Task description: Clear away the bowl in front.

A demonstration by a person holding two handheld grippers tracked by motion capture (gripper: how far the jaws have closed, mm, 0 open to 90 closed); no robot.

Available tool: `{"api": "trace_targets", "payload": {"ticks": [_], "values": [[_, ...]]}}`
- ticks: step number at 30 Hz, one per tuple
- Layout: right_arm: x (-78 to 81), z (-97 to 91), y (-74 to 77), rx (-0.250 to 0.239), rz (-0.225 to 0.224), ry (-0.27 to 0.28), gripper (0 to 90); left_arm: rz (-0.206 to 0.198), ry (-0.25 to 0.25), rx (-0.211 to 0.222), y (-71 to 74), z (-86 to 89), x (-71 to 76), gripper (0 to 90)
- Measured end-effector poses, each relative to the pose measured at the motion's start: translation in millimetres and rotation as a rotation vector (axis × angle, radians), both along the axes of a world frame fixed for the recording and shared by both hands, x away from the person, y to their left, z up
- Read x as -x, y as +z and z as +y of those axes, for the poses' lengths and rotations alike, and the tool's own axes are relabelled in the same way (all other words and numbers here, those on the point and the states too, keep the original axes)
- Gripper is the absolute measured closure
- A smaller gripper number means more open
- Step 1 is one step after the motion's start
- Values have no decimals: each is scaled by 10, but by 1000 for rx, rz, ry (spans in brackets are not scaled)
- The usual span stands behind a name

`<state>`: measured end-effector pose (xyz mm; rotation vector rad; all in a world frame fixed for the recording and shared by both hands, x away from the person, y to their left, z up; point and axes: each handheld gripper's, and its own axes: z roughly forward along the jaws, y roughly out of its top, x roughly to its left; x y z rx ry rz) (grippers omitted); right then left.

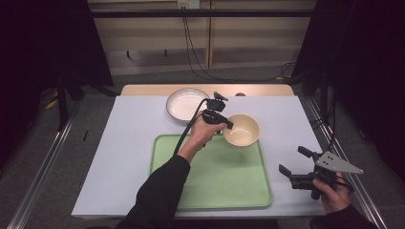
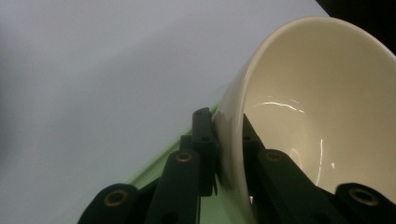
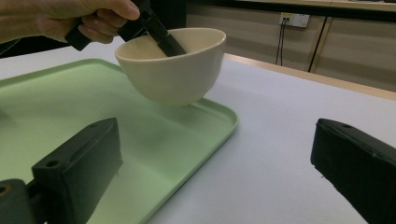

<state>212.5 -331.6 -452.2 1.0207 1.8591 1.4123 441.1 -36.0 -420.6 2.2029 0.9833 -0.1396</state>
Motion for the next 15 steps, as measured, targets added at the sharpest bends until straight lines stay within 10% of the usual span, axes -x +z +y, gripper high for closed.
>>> {"api": "trace_targets", "payload": {"ticks": [15], "values": [[1,2,-1,0,-3,4,15,32,-17,-7,-167,-180,33,834]]}}
